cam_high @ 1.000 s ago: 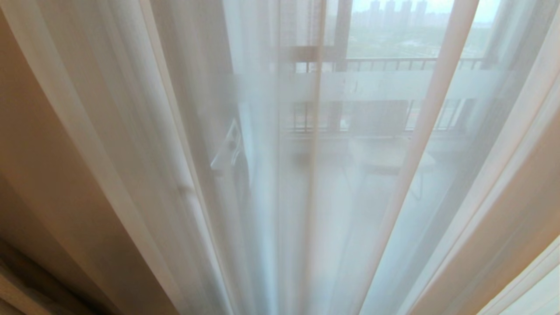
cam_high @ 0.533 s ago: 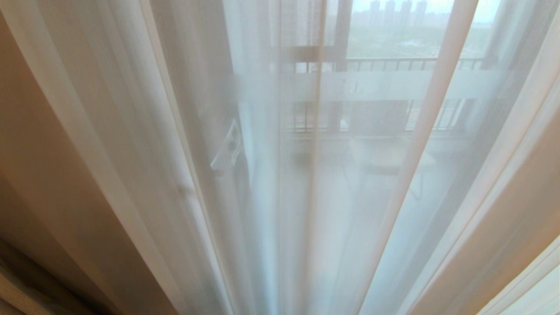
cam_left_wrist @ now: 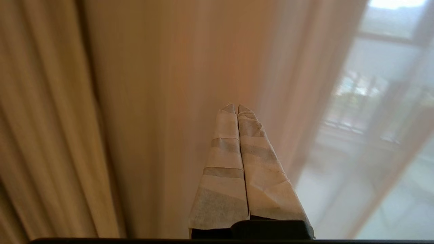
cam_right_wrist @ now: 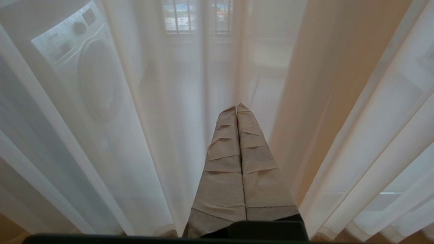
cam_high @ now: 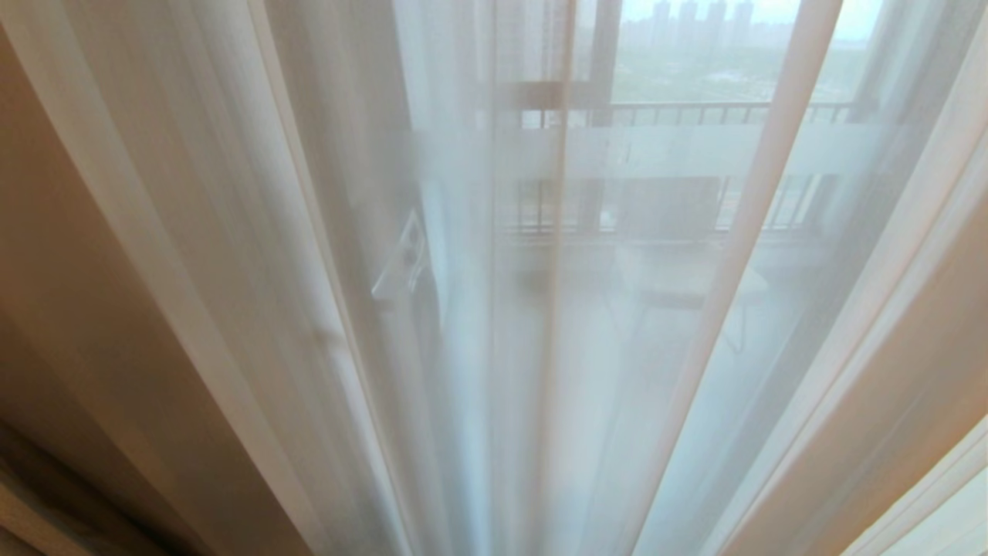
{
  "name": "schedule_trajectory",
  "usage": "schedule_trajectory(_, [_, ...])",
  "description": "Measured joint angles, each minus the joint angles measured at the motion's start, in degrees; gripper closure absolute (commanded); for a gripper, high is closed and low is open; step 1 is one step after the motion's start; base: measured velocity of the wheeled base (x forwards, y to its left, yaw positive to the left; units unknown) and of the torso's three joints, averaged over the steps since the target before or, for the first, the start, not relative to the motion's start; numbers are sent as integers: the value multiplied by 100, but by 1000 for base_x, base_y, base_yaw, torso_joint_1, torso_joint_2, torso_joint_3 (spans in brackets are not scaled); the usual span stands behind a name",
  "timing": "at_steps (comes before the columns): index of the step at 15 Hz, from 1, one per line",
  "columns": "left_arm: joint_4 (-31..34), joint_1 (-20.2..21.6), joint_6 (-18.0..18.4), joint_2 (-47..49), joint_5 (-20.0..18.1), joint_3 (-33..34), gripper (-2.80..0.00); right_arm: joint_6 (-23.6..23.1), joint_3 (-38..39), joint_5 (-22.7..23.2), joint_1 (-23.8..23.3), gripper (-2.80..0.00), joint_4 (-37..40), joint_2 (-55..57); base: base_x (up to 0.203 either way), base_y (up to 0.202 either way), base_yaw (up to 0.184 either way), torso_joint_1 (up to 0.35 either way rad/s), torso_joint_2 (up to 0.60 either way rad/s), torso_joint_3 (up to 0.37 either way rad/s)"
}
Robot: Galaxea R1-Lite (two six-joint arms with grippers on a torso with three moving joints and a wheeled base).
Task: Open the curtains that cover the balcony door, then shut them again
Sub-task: Close the outer curtains on both sides
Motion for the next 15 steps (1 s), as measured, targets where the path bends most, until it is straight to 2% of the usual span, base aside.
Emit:
schedule_trajectory(4, [-155,6,-3,1210,1210,-1047,0,0,0,0,0,0,0,0,0,0,0,0,0,0])
schedule_trajectory(8, [-169,93,4,2188,2110,-1931,0,-3,0,0,0,0,0,0,0,0,0,0,0,0])
schedule_trajectory(9, [-166,263,14,2399,2167,-2116,0,-3,0,-1,0,0,-2,0,0,0,0,0,0,0])
schedule_trajectory(11, [-160,854,42,2806,2170,-2467,0,-2,0,-1,2,0,0,0,0,0,0,0,0,0])
schedule_trajectory(15, [-153,2387,134,3537,1892,-3157,0,0,2,0,2,0,1,0,0,0,0,0,0,0])
